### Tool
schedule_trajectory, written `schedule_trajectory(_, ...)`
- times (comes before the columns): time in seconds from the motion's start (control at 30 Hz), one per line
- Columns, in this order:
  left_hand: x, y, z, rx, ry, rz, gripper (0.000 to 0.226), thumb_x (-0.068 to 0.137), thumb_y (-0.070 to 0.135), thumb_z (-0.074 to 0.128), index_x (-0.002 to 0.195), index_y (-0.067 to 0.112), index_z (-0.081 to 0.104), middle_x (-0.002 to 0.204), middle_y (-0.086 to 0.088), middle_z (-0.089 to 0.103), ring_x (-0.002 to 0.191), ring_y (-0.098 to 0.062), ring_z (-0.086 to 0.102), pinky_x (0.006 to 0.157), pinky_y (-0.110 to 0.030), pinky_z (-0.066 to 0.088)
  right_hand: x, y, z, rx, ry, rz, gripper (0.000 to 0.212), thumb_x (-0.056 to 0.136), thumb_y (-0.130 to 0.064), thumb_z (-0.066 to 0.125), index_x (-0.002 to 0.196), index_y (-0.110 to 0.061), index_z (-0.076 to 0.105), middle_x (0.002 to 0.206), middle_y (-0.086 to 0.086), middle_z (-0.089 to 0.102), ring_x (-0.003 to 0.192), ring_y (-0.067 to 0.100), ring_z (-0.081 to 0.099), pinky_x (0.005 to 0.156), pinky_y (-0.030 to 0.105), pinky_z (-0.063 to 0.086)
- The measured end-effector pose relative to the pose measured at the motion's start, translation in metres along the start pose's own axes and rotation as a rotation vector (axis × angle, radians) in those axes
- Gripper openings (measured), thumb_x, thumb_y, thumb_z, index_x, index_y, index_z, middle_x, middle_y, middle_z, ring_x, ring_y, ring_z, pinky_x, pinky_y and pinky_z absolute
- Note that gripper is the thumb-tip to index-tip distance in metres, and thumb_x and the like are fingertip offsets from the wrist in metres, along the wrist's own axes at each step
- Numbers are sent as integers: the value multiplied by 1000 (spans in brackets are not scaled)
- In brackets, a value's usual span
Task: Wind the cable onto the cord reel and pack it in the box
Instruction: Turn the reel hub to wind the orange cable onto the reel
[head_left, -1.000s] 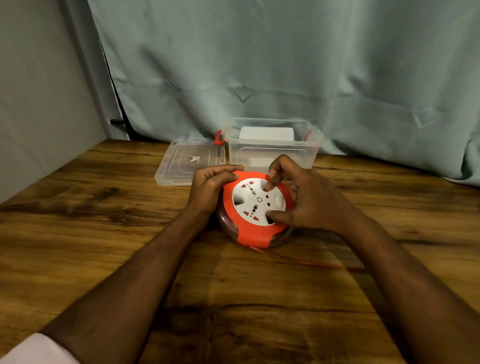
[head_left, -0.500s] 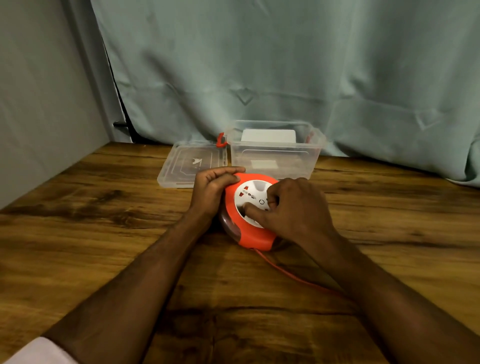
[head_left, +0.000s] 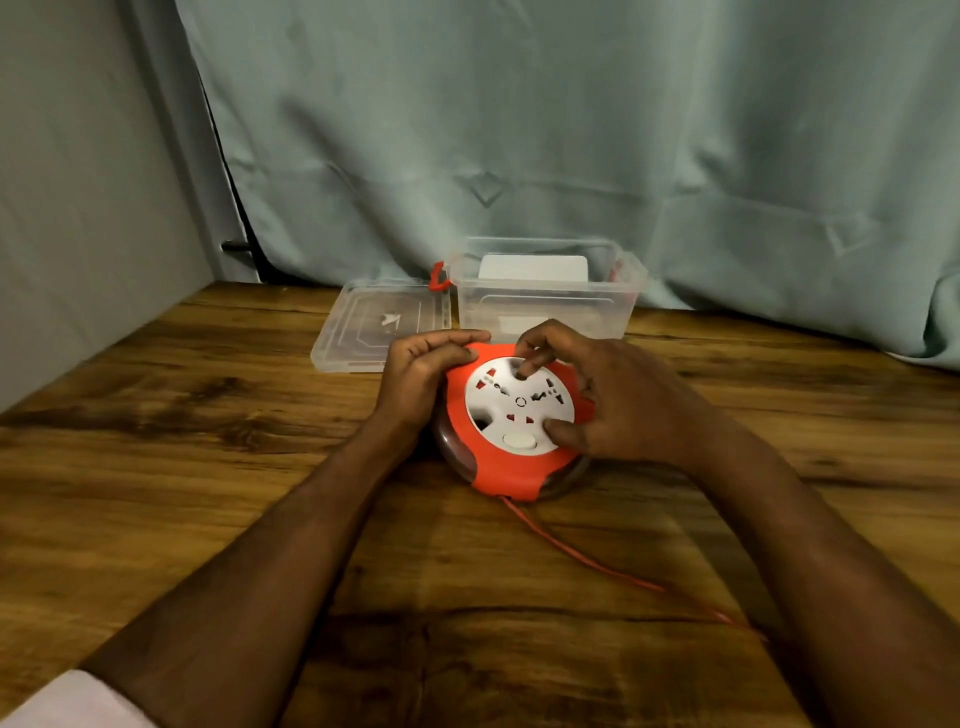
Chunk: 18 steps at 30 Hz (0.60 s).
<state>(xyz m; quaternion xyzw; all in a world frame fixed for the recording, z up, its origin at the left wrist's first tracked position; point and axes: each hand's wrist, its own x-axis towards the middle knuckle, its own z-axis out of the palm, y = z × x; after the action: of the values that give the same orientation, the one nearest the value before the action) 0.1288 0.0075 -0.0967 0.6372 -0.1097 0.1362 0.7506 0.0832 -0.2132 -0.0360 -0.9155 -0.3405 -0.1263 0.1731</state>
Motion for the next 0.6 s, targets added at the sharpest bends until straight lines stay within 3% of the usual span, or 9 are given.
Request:
schedule_trajectory(0.23, 0, -1, -1, 58, 4, 24, 26, 88, -5, 55, 107, -5, 73, 106, -18, 75, 93, -33, 72, 77, -35, 61, 0, 2, 1, 6, 20, 25, 69, 68, -50, 82, 125, -37, 44, 116, -19, 69, 86, 1, 61, 62, 12, 39)
schedule_trajectory(0.4, -1, -2, -1, 50, 7, 13, 26, 89, -5, 55, 108, -7, 72, 106, -21, 74, 91, -34, 72, 75, -36, 60, 0, -3, 6, -24, 82, 18, 62, 66, -55, 80, 114, -34, 47, 100, -17, 68, 82, 5, 63, 59, 19, 44)
schedule_trajectory(0.6, -1, -1, 0, 61, 0, 11, 26, 87, -5, 55, 105, -5, 74, 105, -21, 75, 93, -36, 71, 81, -41, 59, -3, -3, 2, -55, 14, -24, 57, 65, -56, 78, 108, -36, 46, 96, -17, 64, 88, 8, 64, 63, 27, 51)
